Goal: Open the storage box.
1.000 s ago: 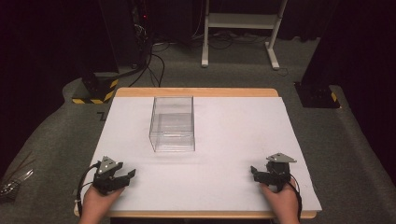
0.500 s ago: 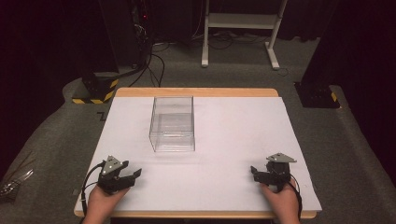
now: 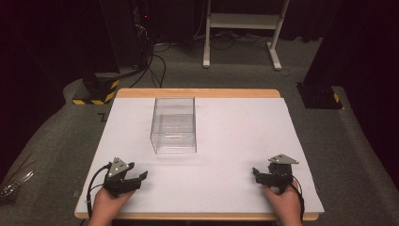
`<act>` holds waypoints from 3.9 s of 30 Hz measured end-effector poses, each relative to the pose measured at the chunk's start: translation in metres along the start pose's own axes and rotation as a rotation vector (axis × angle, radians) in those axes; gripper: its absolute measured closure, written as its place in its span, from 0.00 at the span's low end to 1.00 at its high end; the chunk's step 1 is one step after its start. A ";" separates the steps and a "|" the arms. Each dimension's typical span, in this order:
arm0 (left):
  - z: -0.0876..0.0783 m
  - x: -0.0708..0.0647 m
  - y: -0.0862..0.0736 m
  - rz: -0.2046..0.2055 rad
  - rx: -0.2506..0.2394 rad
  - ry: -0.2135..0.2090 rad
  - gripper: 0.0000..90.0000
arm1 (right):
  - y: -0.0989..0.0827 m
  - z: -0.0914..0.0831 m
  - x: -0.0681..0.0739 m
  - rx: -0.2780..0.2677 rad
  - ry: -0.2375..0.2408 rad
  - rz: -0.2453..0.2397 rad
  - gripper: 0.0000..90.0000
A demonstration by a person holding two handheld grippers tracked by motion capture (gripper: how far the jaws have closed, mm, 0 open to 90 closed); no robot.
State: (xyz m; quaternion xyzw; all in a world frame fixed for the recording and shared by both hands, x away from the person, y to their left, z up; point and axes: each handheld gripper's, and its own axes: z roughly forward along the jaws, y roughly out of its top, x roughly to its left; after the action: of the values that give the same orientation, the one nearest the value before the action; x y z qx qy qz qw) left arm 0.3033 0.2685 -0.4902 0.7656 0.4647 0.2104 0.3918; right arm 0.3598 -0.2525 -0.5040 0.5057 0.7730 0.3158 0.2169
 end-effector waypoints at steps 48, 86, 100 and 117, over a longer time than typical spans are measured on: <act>0.028 -0.022 0.052 0.010 -0.104 -0.156 0.41 | 0.000 0.000 0.000 -0.002 0.000 0.000 0.14; 0.060 -0.012 0.081 -0.014 -0.189 -0.198 0.49 | 0.000 0.000 0.000 -0.002 0.000 0.000 0.15; 0.072 -0.018 0.086 -0.038 -0.226 -0.230 0.53 | 0.000 0.000 0.000 0.000 0.000 0.000 0.15; 0.077 -0.005 0.076 0.048 -0.283 -0.229 0.73 | 0.000 0.000 0.001 0.001 -0.001 0.000 0.15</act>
State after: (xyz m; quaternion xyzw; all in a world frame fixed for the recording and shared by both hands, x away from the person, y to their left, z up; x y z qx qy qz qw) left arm 0.3951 0.2132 -0.4763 0.7328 0.3646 0.1945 0.5407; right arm 0.3591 -0.2521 -0.5038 0.5061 0.7731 0.3151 0.2167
